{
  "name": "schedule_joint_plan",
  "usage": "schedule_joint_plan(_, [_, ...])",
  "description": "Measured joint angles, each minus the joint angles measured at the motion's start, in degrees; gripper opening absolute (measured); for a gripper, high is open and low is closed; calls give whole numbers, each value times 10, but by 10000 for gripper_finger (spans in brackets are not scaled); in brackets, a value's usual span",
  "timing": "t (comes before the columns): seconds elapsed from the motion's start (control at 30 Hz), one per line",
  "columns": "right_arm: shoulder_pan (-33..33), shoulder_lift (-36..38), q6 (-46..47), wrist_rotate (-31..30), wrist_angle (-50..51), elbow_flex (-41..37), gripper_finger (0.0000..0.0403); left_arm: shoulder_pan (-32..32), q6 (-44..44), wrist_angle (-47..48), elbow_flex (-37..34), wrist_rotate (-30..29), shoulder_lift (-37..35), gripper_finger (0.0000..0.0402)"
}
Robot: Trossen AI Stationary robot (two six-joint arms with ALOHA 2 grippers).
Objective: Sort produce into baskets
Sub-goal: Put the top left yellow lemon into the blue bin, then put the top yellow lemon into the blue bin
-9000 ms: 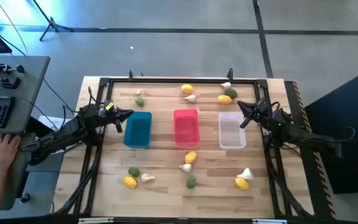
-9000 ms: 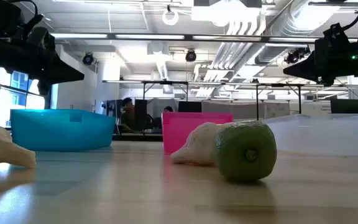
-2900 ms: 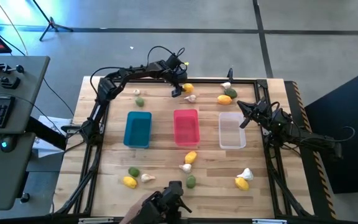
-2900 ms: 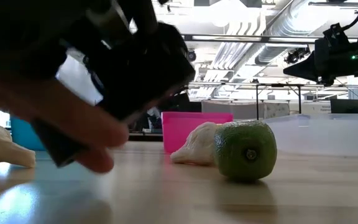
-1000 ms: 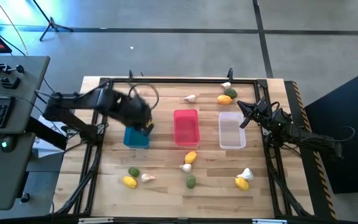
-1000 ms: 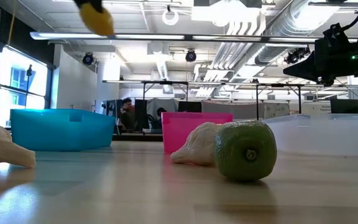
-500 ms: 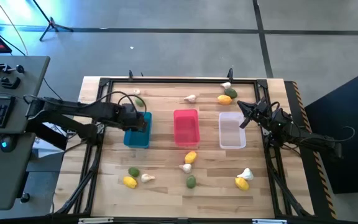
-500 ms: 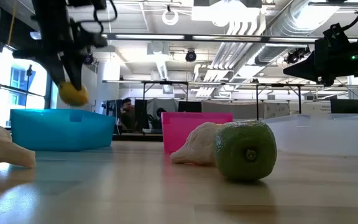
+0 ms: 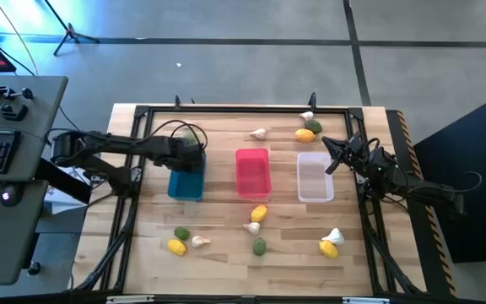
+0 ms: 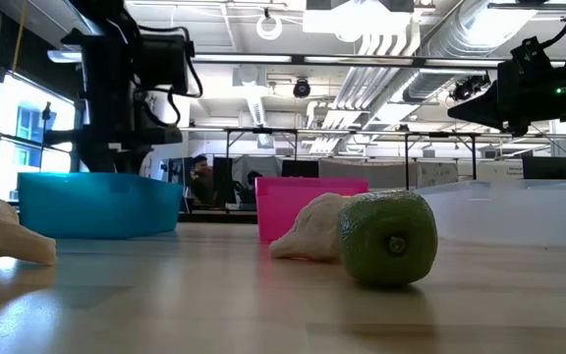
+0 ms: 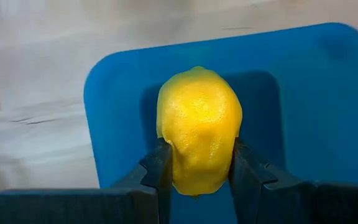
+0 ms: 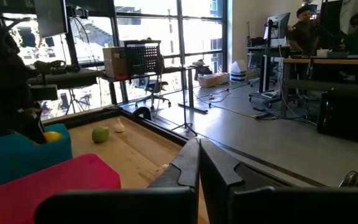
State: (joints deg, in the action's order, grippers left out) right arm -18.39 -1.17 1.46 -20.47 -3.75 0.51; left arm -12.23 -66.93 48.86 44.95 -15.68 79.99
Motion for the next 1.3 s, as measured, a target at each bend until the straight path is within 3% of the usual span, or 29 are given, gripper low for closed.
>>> schedule_joint_plan(0.2, [0,0,0,0,0,0,0,-11,5,-8,0,18,17,104])
schedule_joint_plan(0.67, [0,0,0,0,0,0,0,-14,36,-7,0,64,16,211])
schedule_joint_plan(1.03, [0,0,0,0,0,0,0,-11,58,10,43,62,-18,206])
schedule_joint_plan(1.3, [-1,0,0,0,0,0,0,18,138,8,106,72,-78,167])
